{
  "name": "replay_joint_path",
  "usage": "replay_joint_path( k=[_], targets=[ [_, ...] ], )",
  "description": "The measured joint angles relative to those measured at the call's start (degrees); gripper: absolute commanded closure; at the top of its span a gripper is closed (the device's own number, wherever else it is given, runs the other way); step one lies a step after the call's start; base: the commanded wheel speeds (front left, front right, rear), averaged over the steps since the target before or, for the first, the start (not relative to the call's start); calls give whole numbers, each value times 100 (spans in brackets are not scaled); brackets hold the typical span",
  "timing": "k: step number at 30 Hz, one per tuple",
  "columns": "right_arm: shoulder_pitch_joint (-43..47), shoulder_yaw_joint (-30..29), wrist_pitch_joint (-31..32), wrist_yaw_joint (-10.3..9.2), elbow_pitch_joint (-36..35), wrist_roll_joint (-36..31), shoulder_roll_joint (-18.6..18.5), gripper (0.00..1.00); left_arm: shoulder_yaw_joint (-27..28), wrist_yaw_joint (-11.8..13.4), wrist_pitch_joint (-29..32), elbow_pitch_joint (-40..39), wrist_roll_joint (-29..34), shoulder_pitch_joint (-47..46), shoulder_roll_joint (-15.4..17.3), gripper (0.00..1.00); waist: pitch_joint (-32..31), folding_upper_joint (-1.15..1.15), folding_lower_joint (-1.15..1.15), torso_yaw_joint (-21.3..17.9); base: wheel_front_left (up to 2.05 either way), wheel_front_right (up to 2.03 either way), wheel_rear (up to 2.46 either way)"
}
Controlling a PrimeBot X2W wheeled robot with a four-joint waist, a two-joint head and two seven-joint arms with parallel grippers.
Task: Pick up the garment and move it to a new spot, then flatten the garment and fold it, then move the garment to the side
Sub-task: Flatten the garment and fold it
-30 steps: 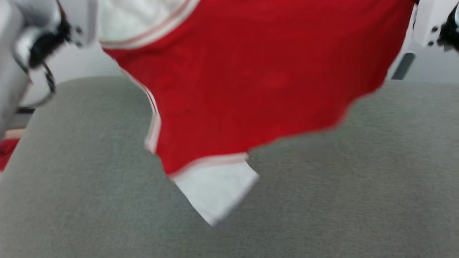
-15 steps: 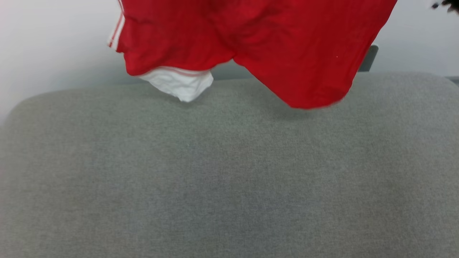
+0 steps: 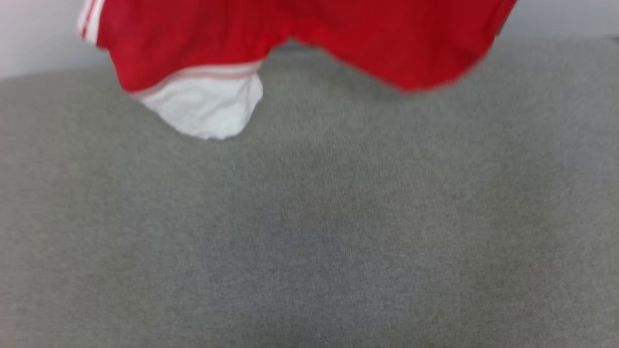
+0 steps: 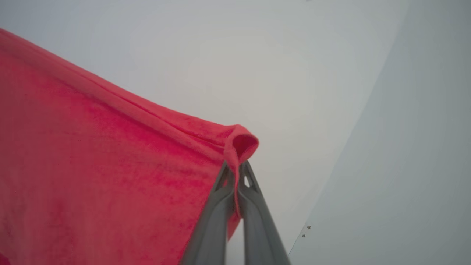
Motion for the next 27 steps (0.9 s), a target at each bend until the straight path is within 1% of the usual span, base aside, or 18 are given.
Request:
replay_joint_path(
  k=[4,8,11,14,17,20,24,27],
  targets=[
    [-378,-87,-411,0,174,-187,8,100,-9,0,-253,83,77,-460,-9,100,459,0,0,-34,0,0,0],
    [-770,-198,-847,0,421,-336,-3,100,-87,0,-543,47,237,-990,-85,100,979,0,0,-58,0,0,0],
    [-1026,-294,-1054,0,589,-568,-19,100,-145,0,-779,-20,330,-1355,-154,100,1390,0,0,-60,0,0,0],
    [-1215,-411,-1122,0,743,-778,-8,100,-154,0,-1101,-37,369,-1610,-253,100,1807,0,0,-46,0,0,0],
    [-1249,-591,-1126,0,747,-1132,19,100,-221,0,-1366,-45,402,-1663,-355,100,2211,0,0,-11,0,0,0],
    [-1205,-817,-1127,0,806,-1421,108,100,-253,0,-1477,-37,332,-1636,-443,100,2582,0,0,49,0,0,0],
    [-907,-971,-1126,0,984,-1750,357,100,-286,0,-1575,66,182,-1288,-511,100,2977,0,0,172,0,0,0],
    [-741,-994,-1127,0,1113,-1976,481,100,-274,0,-1640,148,40,-1011,-578,100,3126,0,0,324,0,0,0]
  ],
)
